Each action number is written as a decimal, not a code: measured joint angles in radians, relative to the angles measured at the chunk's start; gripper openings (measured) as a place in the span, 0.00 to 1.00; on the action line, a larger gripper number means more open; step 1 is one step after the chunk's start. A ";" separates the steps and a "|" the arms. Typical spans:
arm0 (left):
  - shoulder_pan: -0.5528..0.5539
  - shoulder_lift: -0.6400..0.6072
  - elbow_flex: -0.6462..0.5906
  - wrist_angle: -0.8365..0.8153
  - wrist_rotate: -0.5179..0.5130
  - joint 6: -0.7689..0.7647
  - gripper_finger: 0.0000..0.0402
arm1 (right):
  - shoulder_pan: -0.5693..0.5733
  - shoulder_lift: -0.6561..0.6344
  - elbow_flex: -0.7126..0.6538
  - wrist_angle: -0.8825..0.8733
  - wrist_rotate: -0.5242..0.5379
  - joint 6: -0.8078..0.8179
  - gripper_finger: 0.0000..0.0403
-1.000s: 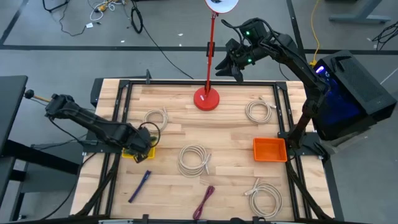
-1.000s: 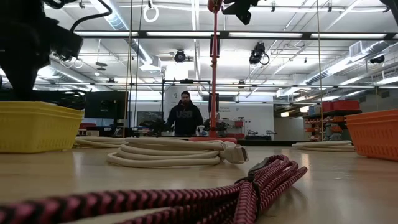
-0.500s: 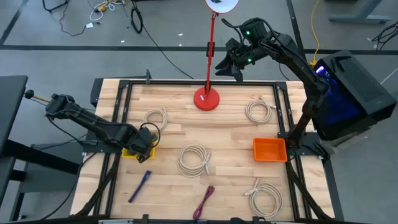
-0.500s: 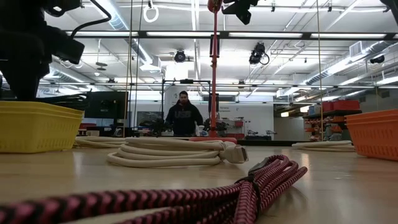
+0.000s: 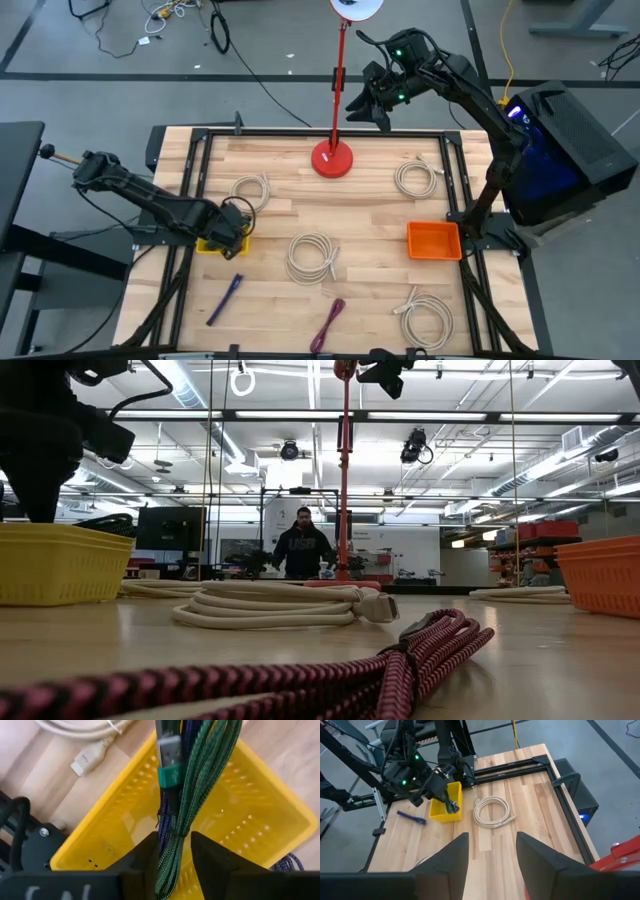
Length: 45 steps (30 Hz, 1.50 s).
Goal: Pick & Place USB Port
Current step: Put the black and pink charger cable into the yellow bin
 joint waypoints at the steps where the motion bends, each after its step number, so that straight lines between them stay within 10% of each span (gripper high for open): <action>1: 0.003 0.000 0.008 -0.005 -0.010 0.003 0.34 | 0.000 0.000 0.000 0.000 0.000 0.000 0.41; 10: 0.062 -0.009 0.252 -0.235 -0.213 0.034 0.46 | 0.022 -0.002 -0.125 0.043 -0.011 0.012 0.41; 17: 0.083 -0.018 0.438 -0.006 -0.171 0.184 0.45 | 0.098 -0.001 -0.385 0.156 -0.126 0.042 0.41; 33: 0.134 0.057 0.445 0.072 -0.212 0.239 0.44 | 0.517 0.000 -0.726 0.628 -0.241 0.141 0.41; 45: 0.164 0.060 0.445 0.085 -0.172 0.454 0.44 | 0.808 0.000 -0.828 0.809 0.178 0.357 0.41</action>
